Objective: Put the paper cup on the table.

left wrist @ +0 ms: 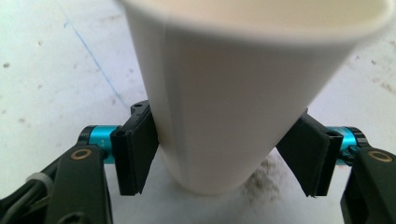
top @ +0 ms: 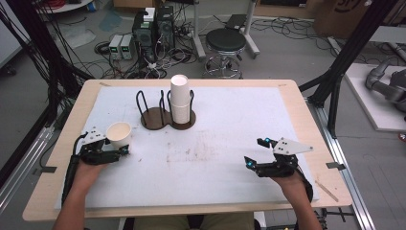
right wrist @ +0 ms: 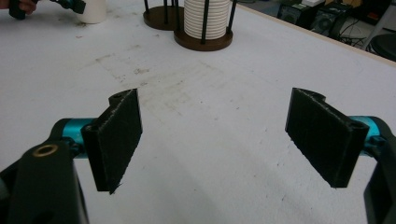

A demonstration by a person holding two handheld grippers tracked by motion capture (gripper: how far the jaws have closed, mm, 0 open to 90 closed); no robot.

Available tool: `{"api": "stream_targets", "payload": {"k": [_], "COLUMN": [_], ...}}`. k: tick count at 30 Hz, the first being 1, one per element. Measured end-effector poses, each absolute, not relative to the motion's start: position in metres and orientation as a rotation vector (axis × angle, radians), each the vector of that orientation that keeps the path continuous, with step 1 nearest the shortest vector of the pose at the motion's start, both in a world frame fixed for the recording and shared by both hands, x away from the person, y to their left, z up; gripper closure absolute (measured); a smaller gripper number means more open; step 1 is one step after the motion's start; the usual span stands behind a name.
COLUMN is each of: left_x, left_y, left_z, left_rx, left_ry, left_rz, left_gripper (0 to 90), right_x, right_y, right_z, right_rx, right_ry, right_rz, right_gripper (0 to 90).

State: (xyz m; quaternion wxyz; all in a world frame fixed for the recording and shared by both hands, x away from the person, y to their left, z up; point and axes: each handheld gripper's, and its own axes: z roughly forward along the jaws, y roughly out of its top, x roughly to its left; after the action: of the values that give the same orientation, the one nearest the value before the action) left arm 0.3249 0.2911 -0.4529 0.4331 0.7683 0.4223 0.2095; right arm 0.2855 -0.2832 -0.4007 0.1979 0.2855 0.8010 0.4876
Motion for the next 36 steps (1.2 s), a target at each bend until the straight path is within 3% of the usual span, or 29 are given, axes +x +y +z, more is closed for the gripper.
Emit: {"api": "stream_targets", "payload": {"k": [3,6,20,32,36], "left_x": [0.323,0.323,0.3,0.278,0.278], "left_y": [0.293,0.294,0.328,0.334,0.32], "left_z": [-0.454,-0.454,-0.444,-0.413,-0.41], "left_rx": [1.907,1.879,1.691,1.388,1.394], "left_ry": [1.068,1.09,1.024,0.864,0.835], "left_rz": [0.514,0.497,0.39,0.541,0.591], "left_gripper": [30.6,18.5,17.9,17.9,16.6], "right_x": [0.285,0.286,0.284,0.284,0.284], "right_y": [-0.283,-0.283,-0.287,-0.298,-0.307], "right_z": [-0.401,-0.4,-0.399,-0.398,-0.399], "right_rx": [0.796,0.789,0.805,0.853,0.888], "right_ry": [2.242,2.24,2.233,2.189,2.158], "right_rz": [1.366,1.366,1.365,1.356,1.342], "right_gripper": [19.0,19.0,19.1,19.0,19.0]}}
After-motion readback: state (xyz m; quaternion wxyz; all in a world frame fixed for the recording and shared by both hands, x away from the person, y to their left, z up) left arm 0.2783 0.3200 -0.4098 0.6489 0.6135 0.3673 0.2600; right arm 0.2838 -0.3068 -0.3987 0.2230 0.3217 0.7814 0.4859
